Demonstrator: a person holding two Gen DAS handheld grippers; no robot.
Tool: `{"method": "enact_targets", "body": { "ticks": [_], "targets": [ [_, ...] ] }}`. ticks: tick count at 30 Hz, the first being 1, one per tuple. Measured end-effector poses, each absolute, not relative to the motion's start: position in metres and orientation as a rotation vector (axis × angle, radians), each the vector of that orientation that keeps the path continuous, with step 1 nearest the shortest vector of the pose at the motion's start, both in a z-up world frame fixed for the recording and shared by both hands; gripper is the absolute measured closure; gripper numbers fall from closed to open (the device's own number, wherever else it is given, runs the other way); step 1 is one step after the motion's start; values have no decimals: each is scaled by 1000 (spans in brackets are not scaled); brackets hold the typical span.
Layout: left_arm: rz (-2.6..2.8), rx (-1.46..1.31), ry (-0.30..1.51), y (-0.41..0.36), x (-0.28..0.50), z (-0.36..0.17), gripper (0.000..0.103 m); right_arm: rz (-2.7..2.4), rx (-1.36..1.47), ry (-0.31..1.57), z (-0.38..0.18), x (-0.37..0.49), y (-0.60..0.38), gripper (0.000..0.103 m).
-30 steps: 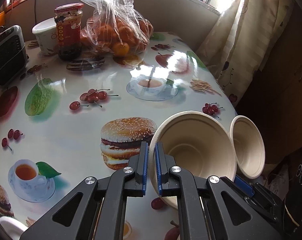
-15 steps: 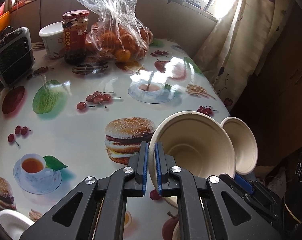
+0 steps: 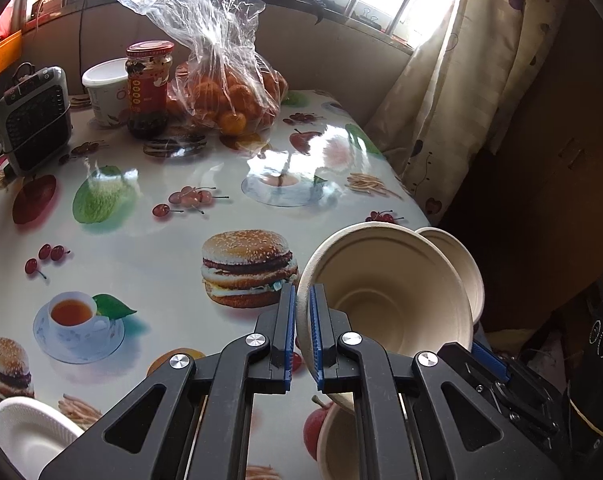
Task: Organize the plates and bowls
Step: 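Lift both held bowls and carry them over other tan bowls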
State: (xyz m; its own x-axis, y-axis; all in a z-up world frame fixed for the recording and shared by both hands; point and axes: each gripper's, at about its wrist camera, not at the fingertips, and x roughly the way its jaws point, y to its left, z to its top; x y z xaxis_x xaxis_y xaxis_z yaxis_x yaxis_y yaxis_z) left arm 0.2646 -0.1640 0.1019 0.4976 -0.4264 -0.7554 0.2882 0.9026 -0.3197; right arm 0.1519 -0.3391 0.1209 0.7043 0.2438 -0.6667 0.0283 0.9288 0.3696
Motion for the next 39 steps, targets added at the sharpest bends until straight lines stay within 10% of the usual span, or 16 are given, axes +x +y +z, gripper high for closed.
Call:
{"method": "enact_targets", "body": {
  "ticks": [39],
  "targets": [
    [-496,-120,996,-168,186,84,95,82,363,820,105,63,-335,79]
  ]
}}
